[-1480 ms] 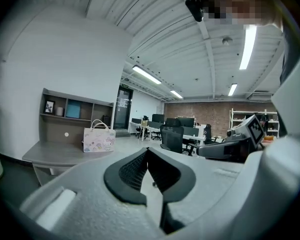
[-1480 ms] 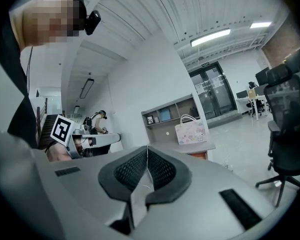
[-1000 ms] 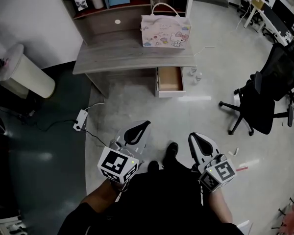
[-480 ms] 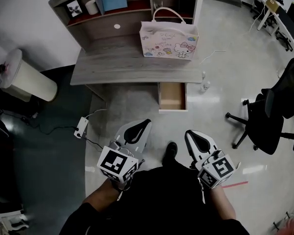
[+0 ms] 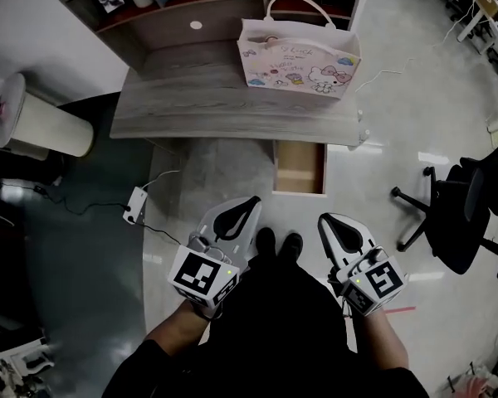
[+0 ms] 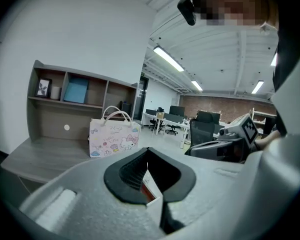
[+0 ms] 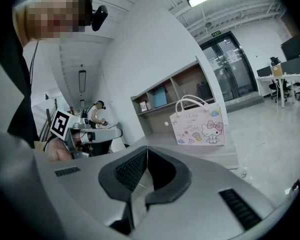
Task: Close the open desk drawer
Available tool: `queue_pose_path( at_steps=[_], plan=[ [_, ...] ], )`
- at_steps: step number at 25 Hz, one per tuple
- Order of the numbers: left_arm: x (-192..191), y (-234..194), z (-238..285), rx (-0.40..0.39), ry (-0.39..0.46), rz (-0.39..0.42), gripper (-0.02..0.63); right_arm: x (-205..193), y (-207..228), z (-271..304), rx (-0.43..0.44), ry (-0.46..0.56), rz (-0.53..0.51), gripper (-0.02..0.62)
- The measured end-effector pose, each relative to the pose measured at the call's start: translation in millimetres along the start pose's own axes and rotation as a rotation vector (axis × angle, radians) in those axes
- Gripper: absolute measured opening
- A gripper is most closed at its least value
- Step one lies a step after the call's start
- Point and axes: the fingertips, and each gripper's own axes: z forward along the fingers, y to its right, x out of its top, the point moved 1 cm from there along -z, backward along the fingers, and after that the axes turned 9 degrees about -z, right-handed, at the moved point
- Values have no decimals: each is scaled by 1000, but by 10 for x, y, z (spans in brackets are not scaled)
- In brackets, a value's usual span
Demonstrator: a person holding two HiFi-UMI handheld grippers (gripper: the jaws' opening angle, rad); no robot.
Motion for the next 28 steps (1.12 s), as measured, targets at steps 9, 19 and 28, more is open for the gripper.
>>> queue_pose_path(
  at_steps=[9,19,28],
  plan=[
    [-609,-606,567,-4,-100,-22,8,-554,544,600,-63,-57,0,14],
    [-1614,-1050,1185,-29,-173,-80,8,-1613,894,1114,-49,-99,87,14],
    [-2695,-1159,1581,-41,-258,-152,8,-2582,1047,1377,26,-107,110,14]
  ],
)
